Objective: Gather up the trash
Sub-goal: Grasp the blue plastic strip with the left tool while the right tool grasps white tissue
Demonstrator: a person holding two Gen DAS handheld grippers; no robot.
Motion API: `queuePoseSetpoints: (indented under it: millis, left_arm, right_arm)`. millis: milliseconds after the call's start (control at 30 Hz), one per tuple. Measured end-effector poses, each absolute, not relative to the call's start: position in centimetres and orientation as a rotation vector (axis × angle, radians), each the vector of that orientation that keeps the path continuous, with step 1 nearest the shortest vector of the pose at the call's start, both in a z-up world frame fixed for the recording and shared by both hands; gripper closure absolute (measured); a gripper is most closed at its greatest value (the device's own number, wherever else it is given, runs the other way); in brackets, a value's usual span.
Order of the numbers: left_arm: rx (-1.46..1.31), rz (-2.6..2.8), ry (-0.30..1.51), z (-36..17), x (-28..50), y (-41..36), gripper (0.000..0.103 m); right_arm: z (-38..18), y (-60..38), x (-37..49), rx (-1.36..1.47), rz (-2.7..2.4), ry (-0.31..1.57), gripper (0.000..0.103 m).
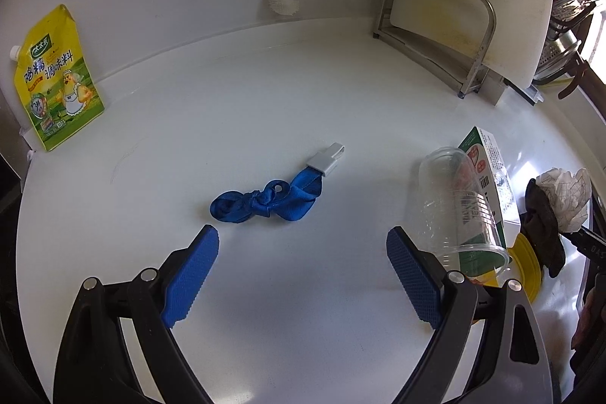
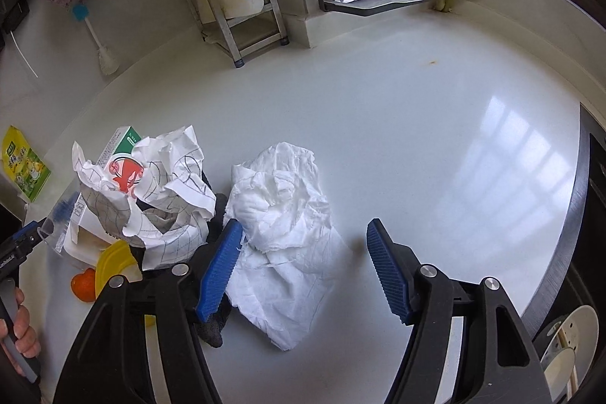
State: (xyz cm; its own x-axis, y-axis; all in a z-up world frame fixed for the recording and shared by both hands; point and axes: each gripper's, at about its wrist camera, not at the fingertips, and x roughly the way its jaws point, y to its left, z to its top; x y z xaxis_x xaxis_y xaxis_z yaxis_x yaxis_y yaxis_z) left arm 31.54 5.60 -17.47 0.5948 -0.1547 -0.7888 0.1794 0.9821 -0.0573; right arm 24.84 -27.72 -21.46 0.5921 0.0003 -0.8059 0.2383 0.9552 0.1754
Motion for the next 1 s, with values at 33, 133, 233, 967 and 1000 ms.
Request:
queuePoseSetpoints:
  millis: [33, 133, 233, 967, 1000]
  left_arm:
    - [0.028, -0.198, 0.913, -17.5, 31.7, 5.7, 0.015]
    - [0.032, -0.200, 0.905, -17.6, 32.0, 5.9, 0.015]
    - [0.033, -0.194, 0.899, -17.5, 32.3, 6.2, 0.015]
    - [0.063, -0.154, 0.933, -20.0, 38.3, 5.4, 0.015]
    - [0.066, -0.153, 0.939, -20.2, 38.4, 5.3, 0.016]
  right_arm:
    - [-21.6, -27.6, 25.0, 0.276, -0.140, 0.929, 0.038]
    - [-21.7, -27.3, 25.2, 0.255, -0.144, 0.920, 0.041]
    - [-21.7, -26.7, 25.4, 0.227, -0.130, 0.922, 0.062]
    - [-19.9, -30.0, 20.2, 0.415, -0.164, 0.870, 0.095]
    - [-19.7, -30.0, 20.0, 0.416, -0.166, 0.868, 0.095]
